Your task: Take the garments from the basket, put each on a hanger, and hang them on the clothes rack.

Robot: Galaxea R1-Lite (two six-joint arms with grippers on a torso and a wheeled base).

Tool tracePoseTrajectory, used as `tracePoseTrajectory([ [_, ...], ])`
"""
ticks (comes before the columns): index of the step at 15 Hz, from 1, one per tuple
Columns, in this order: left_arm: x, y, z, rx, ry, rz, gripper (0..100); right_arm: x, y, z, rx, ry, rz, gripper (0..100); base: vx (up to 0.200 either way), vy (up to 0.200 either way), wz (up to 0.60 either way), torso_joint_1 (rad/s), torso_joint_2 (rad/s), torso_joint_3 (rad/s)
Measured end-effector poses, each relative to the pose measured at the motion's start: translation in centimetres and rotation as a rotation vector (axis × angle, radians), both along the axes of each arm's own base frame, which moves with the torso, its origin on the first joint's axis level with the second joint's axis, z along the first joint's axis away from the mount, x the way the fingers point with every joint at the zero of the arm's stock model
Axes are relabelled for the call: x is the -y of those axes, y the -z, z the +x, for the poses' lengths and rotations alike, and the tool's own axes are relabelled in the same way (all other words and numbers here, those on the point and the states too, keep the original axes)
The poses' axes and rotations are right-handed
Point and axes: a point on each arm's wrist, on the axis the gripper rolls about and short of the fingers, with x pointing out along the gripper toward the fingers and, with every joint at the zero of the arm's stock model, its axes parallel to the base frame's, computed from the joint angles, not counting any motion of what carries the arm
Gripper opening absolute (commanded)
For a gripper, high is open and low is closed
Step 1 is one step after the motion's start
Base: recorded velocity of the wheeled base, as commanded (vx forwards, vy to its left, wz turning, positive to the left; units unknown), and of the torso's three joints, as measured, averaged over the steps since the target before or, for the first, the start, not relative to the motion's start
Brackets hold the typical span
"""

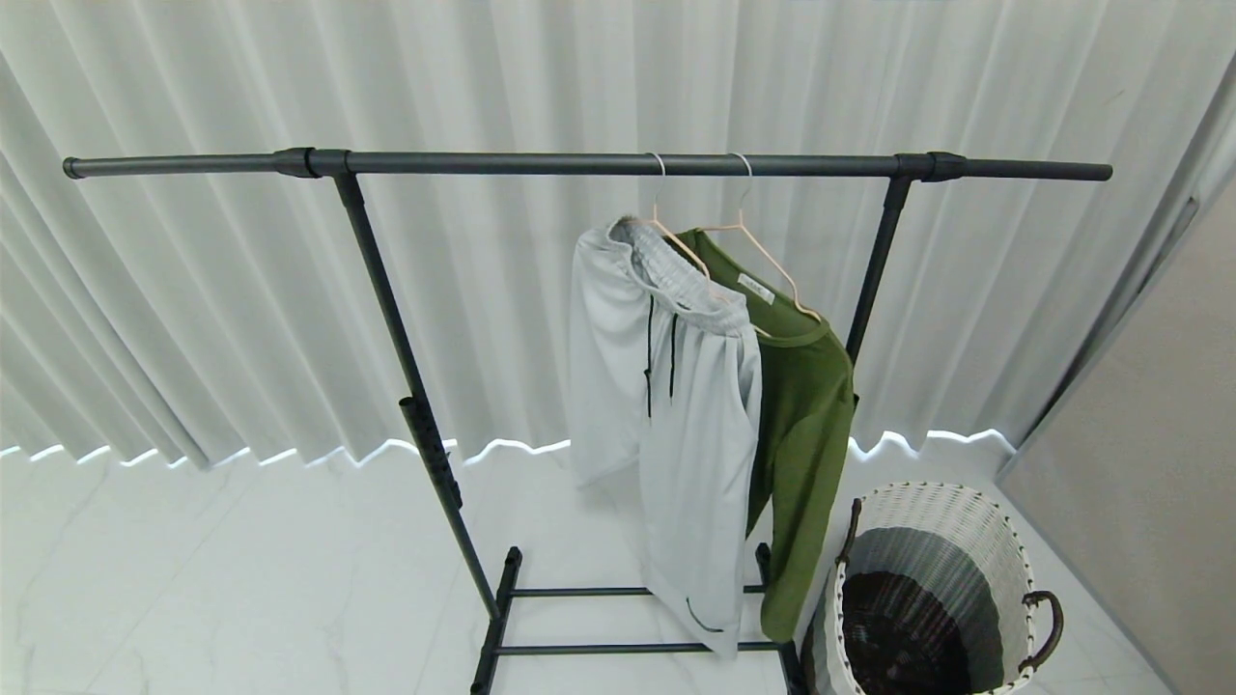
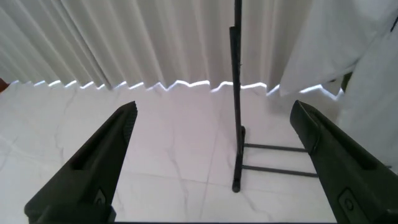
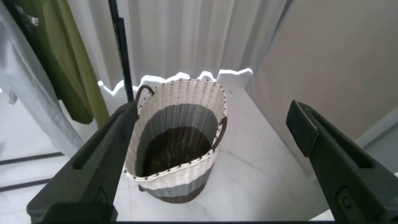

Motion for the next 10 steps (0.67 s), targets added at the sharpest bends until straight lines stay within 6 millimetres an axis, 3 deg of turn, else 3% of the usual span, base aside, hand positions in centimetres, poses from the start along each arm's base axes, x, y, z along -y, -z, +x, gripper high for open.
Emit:
tracePoseTrajectory([
  [3, 0.11, 0.19, -0.25, 0.047, 0.043, -0.085, 100, -0.04, 0.02, 0.01, 0.000, -0.019, 0.013, 100, 0.000, 0.000, 0.00, 0.000, 0.00, 0.000],
  [5, 0.37, 0.31, -0.28, 0.048, 0.161, -0.120, 100, -0.22, 0.38, -0.17, -0.010, -0.146, 0.012, 100, 0.000, 0.000, 0.00, 0.000, 0.00, 0.000],
  [10, 0.41, 0.46, -0.29, 0.048, 0.173, -0.150, 100, -0.20, 0.49, -0.46, 0.018, -0.173, 0.020, 100, 0.000, 0.000, 0.00, 0.000, 0.00, 0.000],
])
